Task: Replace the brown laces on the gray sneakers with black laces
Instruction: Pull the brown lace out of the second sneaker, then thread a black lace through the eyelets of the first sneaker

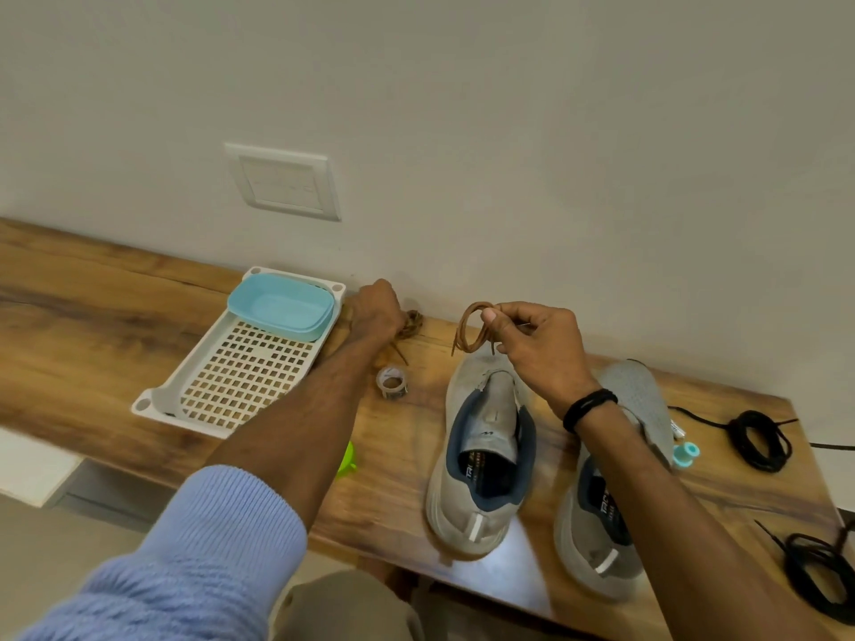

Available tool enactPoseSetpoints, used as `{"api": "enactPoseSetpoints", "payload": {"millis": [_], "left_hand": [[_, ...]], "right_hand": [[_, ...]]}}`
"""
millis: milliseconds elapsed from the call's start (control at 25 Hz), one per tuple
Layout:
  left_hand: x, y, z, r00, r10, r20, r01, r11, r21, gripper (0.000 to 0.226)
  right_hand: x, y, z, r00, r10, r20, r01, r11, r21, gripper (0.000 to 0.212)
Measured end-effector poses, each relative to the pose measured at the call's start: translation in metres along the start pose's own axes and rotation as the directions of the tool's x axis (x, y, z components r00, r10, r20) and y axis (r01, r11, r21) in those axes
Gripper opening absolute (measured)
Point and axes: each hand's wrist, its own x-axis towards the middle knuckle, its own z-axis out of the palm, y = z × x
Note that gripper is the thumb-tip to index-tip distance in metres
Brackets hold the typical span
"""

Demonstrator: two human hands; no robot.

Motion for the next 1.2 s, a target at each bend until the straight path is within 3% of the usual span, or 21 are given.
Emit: {"api": "enactPoseSetpoints", "payload": {"millis": [120, 280, 400, 520, 640, 760, 840, 960, 1080, 1200], "left_hand": [[-0.005, -0.002, -0.005, 1.000, 0.021, -0.014, -0.022, 0.999, -0.048, 0.028], [0.006, -0.041, -0.062, 0.971, -0.158, -0.182, 0.100, 0.952, -0.290, 0.046], [0.017, -0.095, -0.109, 0.911, -0.301, -0.281, 0.217, 0.931, -0.294, 0.062], [0.031, -0.137, -0.124, 0.877, -0.398, -0.270, 0.329, 0.906, -0.267, 0.066], [0.039, -0.148, -0.117, 0.891, -0.395, -0.225, 0.353, 0.913, -0.205, 0.062], [0.040, -0.150, -0.104, 0.908, -0.362, -0.210, 0.345, 0.931, -0.115, 0.052], [0.036, -0.147, -0.100, 0.910, -0.345, -0.230, 0.334, 0.939, -0.088, 0.048], [0.025, -0.141, -0.106, 0.906, -0.314, -0.286, 0.289, 0.949, -0.128, 0.037], [-0.001, -0.115, -0.120, 0.908, -0.285, -0.307, 0.219, 0.948, -0.232, 0.028], [-0.052, -0.054, -0.129, 0.932, -0.170, -0.320, 0.054, 0.938, -0.341, 0.026]], "right_hand": [[0.002, -0.001, 0.013, 0.999, 0.041, 0.026, -0.038, 0.994, -0.107, 0.012], [0.028, -0.017, 0.058, 0.983, 0.153, 0.100, -0.148, 0.987, -0.054, 0.021], [0.066, -0.031, 0.118, 0.944, 0.271, 0.191, -0.287, 0.956, 0.061, 0.023], [0.100, -0.040, 0.183, 0.905, 0.332, 0.265, -0.357, 0.933, 0.050, 0.028], [0.127, -0.033, 0.235, 0.874, 0.342, 0.344, -0.296, 0.938, -0.181, 0.036], [0.133, -0.020, 0.263, 0.901, 0.272, 0.338, -0.019, 0.802, -0.597, 0.046], [0.129, -0.018, 0.266, 0.921, 0.183, 0.344, 0.103, 0.736, -0.669, 0.042], [0.118, -0.027, 0.246, 0.932, 0.063, 0.356, 0.174, 0.786, -0.593, 0.028], [0.093, -0.049, 0.190, 0.959, -0.005, 0.284, 0.141, 0.877, -0.459, 0.017], [0.048, -0.068, 0.111, 0.980, 0.030, 0.198, 0.047, 0.926, -0.373, 0.016]]}}
